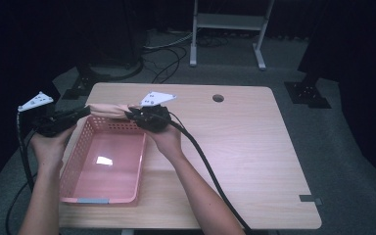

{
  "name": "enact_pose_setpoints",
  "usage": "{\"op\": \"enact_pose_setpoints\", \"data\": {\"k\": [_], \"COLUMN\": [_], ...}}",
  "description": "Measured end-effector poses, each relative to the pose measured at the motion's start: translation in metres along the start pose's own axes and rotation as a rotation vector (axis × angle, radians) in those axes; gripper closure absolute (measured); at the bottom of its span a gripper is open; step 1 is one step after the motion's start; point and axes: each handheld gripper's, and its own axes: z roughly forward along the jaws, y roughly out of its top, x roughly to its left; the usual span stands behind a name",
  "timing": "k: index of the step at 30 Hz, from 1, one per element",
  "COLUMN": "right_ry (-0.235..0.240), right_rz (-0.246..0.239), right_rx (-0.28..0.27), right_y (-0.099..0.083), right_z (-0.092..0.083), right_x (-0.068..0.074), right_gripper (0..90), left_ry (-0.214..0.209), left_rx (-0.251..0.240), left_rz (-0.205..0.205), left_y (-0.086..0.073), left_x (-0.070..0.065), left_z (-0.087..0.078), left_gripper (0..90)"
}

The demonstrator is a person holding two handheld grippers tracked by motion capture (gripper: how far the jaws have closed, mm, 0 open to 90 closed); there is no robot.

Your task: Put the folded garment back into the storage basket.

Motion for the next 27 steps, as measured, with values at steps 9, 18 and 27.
{"op": "enact_pose_setpoints", "data": {"k": [9, 18, 27], "right_ry": [0.029, 0.051, 0.072], "right_rz": [-0.004, -0.015, -0.023], "right_rx": [-0.003, -0.002, -0.007], "right_y": [-0.013, -0.024, -0.032], "right_z": [-0.006, -0.016, -0.024], "right_x": [0.018, 0.037, 0.052], "right_gripper": [80.5, 80.5, 80.4], "left_ry": [-0.024, -0.033, -0.049], "left_rx": [-0.01, 0.006, 0.016], "left_rz": [0.003, 0.028, 0.032], "left_y": [-0.019, -0.033, -0.043], "left_x": [-0.007, -0.02, -0.029], "left_z": [-0.018, -0.038, -0.053], "left_gripper": [80.8, 80.8, 80.7]}}
